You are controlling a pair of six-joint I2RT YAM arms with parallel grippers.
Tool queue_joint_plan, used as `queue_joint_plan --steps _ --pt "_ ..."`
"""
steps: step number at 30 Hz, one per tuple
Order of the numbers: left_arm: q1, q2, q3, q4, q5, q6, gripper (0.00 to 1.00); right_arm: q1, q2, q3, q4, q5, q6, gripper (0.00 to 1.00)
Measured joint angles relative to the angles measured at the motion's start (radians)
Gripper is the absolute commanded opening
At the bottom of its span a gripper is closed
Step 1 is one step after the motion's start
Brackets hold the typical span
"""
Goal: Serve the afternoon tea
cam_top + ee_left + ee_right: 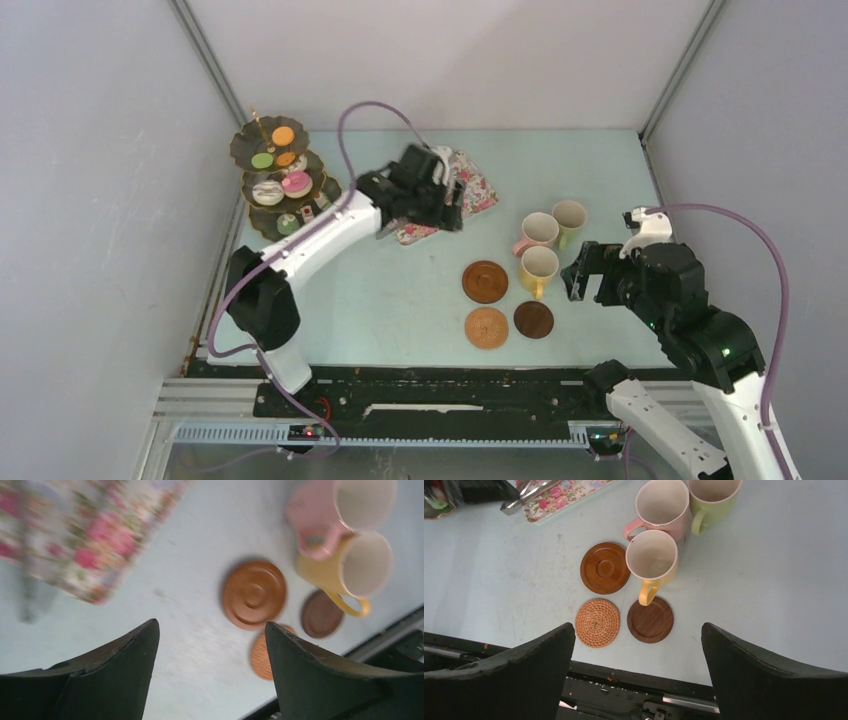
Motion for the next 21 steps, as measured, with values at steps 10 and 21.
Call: queue_joint_plan --steps 10,21 --pt "-0.309 0.182 -0.037 0.011 -0.124 -0.298 0.85 0.000 -0.093 -0.011 -0.045 -0.031 0.025 1.00" --pt "-0.314 0.373 0.101 -0.070 -0.191 -0.296 0.80 0.000 -0.163 -0.011 -0.095 0.000 0.026 1.00"
